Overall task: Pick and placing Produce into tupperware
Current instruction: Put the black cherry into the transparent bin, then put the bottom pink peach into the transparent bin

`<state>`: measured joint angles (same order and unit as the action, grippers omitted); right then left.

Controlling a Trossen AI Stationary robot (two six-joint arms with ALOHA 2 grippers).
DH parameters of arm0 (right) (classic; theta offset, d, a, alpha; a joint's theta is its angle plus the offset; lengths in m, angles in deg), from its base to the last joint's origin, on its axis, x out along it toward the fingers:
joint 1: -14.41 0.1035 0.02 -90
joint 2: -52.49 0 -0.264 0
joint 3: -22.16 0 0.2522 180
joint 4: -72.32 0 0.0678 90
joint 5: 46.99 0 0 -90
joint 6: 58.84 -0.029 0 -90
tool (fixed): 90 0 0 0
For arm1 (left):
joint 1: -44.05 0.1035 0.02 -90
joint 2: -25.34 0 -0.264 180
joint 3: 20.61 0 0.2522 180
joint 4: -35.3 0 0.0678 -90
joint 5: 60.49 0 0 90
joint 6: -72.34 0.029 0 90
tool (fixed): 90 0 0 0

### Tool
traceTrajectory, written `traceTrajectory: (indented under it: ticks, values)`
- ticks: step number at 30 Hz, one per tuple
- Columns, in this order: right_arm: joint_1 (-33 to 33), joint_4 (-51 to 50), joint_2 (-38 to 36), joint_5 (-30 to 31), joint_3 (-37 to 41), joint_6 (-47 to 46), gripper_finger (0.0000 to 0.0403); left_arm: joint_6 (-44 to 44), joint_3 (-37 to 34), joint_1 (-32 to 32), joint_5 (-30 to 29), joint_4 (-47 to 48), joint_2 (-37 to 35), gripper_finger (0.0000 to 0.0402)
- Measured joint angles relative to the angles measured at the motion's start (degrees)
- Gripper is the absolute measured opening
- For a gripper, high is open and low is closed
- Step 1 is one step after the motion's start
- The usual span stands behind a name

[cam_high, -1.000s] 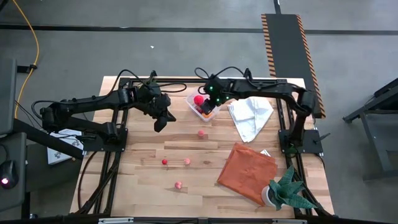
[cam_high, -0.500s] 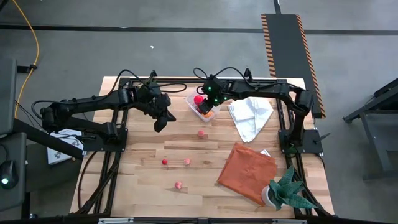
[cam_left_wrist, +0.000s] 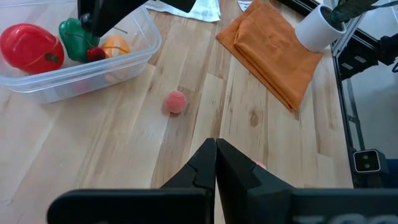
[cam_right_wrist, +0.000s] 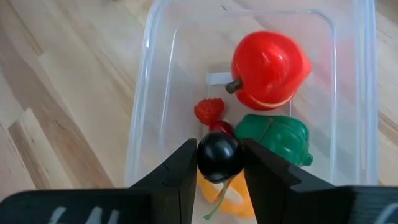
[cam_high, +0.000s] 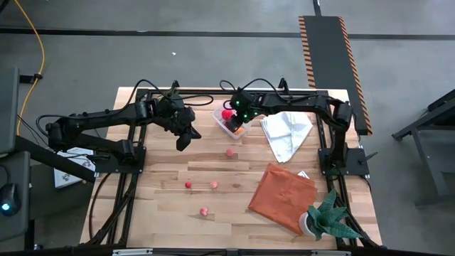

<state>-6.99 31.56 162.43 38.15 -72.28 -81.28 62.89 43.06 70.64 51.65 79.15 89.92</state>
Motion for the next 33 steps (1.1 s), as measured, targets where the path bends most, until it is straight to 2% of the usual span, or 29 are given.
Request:
traceTrajectory:
  ticks: [9,19,26,33]
  values:
    - [0.00,0.39,0.03,-0.15,0.00,0.16,0.0107,0.03,0.00,0.02,0.00,0.02,0.00,0.0001]
    - [0.04,0.83,0.03,-0.34,0.00,0.44,0.0159,0.15,0.00,0.00,0.02,0.00,0.00,0.0001]
    - [0.04,2.52,0.03,-0.56,0.00,0.52,0.0160,0.17,0.00,0.01,0.31,-0.09,0.00,0.0001]
    - [-1.45,-0.19,-1.51,-5.83,-3.84,1.74,0.0147,3.82,0.00,0.00,4.54,-0.33,0.00,0.0001]
